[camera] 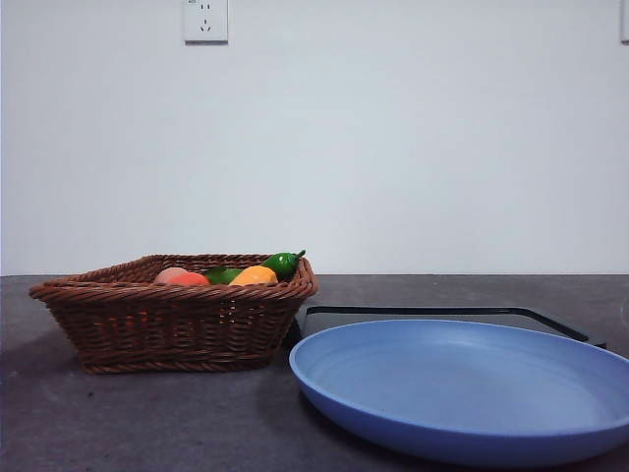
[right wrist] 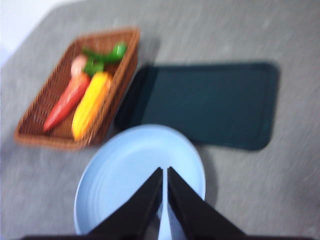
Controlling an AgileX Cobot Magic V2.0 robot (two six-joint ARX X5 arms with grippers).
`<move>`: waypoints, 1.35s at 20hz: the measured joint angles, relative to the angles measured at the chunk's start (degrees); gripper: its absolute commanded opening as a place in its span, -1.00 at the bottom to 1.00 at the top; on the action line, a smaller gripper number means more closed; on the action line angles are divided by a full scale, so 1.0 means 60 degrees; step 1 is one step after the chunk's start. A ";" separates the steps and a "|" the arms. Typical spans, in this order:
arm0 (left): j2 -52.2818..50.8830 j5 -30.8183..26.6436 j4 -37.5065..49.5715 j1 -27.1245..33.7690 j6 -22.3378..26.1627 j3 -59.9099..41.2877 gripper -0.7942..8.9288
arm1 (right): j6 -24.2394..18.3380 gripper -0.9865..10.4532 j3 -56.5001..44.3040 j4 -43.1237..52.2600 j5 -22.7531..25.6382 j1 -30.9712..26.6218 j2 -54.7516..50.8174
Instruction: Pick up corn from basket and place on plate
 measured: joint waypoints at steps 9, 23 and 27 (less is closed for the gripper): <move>0.0878 0.0357 -0.0372 -0.0004 0.0448 0.0069 -0.80 | -0.0820 -0.82 0.0280 -0.1188 0.0022 0.0991 0.1056; 0.0878 0.0492 -0.0346 -0.0004 0.0448 0.0069 0.02 | -0.0750 -0.27 0.0288 -0.0532 0.0135 0.0991 0.2838; 0.0878 0.0495 -0.0346 -0.0004 0.0444 0.0069 0.02 | -0.0754 -0.29 0.0291 0.0040 0.0146 0.0991 0.4546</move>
